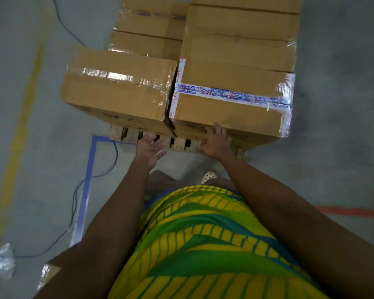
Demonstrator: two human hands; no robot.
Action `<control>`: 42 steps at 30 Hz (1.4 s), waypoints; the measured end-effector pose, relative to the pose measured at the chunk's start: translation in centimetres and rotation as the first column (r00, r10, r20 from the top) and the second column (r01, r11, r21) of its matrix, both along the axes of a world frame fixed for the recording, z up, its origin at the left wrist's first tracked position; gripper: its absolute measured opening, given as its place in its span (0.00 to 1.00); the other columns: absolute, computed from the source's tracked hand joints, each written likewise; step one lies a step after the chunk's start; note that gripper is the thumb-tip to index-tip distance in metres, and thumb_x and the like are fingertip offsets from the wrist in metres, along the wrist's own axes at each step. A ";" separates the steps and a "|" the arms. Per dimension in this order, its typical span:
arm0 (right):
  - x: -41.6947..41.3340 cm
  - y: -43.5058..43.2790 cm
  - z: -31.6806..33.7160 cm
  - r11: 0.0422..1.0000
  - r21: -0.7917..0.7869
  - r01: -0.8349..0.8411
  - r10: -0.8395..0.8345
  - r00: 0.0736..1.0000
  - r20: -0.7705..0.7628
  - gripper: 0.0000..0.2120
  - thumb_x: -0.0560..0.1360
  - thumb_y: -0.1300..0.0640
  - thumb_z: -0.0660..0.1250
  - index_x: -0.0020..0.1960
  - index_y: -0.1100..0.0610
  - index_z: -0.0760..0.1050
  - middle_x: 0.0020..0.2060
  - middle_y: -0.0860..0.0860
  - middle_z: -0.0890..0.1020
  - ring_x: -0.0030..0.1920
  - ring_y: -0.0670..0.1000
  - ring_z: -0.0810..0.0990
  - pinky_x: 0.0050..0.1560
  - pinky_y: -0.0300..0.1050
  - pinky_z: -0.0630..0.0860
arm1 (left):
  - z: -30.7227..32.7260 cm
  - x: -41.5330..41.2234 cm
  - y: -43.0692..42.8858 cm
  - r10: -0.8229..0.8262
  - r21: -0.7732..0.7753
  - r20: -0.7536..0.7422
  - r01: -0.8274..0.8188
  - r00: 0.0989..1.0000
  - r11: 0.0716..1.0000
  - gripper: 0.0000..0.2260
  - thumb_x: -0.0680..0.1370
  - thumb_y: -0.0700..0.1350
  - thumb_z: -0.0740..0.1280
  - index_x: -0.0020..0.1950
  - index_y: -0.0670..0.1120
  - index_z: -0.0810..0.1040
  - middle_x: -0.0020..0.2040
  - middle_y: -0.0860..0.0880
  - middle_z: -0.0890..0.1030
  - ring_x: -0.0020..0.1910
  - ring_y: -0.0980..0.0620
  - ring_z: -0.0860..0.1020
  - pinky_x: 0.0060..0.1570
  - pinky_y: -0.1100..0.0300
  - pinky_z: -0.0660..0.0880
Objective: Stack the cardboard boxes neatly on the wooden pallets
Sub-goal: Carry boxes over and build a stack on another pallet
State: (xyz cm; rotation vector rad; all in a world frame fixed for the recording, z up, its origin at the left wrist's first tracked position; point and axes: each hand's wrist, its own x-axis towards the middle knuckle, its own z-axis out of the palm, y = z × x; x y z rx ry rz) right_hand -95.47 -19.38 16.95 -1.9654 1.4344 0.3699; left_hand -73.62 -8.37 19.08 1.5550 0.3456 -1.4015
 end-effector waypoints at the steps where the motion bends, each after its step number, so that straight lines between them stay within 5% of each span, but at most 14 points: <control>1: -0.2 0.0 0.2 0.999 -0.024 -0.045 0.045 0.999 0.005 0.32 0.80 0.46 0.65 0.79 0.53 0.59 0.81 0.55 0.50 0.80 0.59 0.50 0.73 0.66 0.56 | 0.2 -0.7 0.1 0.028 -0.016 0.007 -0.028 1.000 0.999 0.27 0.85 0.58 0.56 0.77 0.42 0.66 0.61 0.42 0.78 0.62 0.42 0.76 0.67 0.43 0.72; 11: -2.1 1.2 0.7 0.951 -0.109 -0.289 0.286 0.957 -0.044 0.35 0.80 0.44 0.65 0.82 0.51 0.54 0.82 0.54 0.48 0.80 0.59 0.48 0.74 0.68 0.56 | 1.3 -4.5 2.2 0.261 -0.176 -0.026 -0.261 0.965 0.949 0.23 0.84 0.60 0.56 0.66 0.44 0.74 0.68 0.39 0.77 0.66 0.40 0.75 0.66 0.42 0.73; 18: -3.2 1.3 0.2 0.951 -0.088 -0.298 0.296 0.955 -0.039 0.34 0.79 0.44 0.66 0.81 0.51 0.57 0.81 0.55 0.48 0.80 0.59 0.47 0.74 0.68 0.55 | 2.0 -4.6 3.6 0.406 -0.222 -0.014 -0.398 0.914 0.890 0.25 0.84 0.59 0.56 0.73 0.43 0.72 0.65 0.40 0.79 0.63 0.40 0.78 0.62 0.42 0.76; 22: -3.2 1.4 0.4 0.954 -0.079 -0.290 0.285 0.956 -0.067 0.33 0.79 0.44 0.66 0.80 0.51 0.58 0.81 0.55 0.49 0.80 0.59 0.48 0.73 0.67 0.56 | 2.3 -4.9 3.8 0.442 -0.248 -0.048 -0.440 0.896 0.863 0.25 0.84 0.59 0.56 0.73 0.43 0.71 0.66 0.40 0.78 0.65 0.41 0.77 0.68 0.41 0.72; 42: -2.3 2.1 1.2 0.946 -0.117 -0.303 0.294 0.952 -0.082 0.33 0.79 0.43 0.65 0.80 0.50 0.59 0.81 0.55 0.51 0.80 0.58 0.49 0.73 0.65 0.57 | 3.5 -5.2 3.5 0.443 -0.283 -0.077 -0.446 0.893 0.849 0.25 0.84 0.59 0.57 0.72 0.43 0.73 0.63 0.41 0.80 0.63 0.41 0.78 0.66 0.42 0.73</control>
